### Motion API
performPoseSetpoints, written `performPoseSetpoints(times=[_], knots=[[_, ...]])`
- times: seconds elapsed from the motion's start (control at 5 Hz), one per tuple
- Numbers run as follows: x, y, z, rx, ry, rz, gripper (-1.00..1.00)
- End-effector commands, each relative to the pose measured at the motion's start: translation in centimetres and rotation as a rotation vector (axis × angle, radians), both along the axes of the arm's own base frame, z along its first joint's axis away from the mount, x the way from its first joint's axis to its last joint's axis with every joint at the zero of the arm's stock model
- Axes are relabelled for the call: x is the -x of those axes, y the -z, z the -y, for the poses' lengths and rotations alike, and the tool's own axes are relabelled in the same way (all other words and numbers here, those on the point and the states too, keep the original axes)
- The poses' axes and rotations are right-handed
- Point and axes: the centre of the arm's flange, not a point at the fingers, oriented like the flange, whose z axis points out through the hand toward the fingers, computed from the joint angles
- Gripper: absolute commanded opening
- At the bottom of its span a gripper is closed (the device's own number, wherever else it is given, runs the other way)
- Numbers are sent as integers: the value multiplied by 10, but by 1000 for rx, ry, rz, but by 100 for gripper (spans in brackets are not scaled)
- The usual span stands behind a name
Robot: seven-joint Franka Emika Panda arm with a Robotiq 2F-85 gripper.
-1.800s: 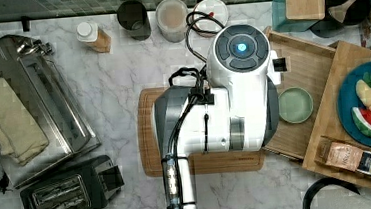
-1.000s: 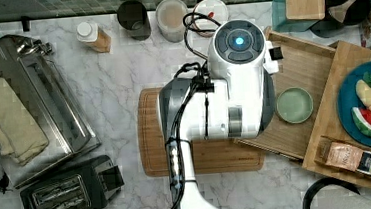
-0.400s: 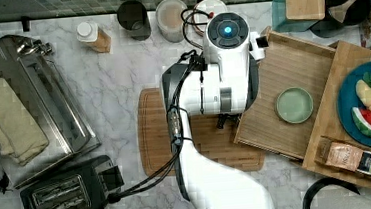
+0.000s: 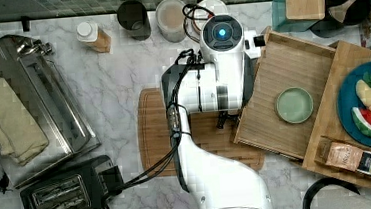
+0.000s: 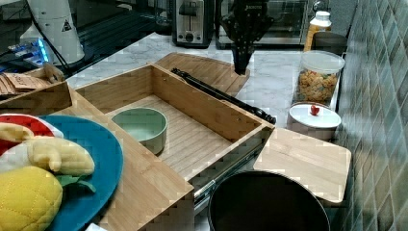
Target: Close the drawer.
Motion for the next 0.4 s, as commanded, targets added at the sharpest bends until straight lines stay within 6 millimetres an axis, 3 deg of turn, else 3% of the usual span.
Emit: performPoseSetpoints(times=[0.2, 0.4], knots=[[-42, -5, -21, 10, -31, 47, -100], [-47, 0, -21, -9, 3, 24, -100]])
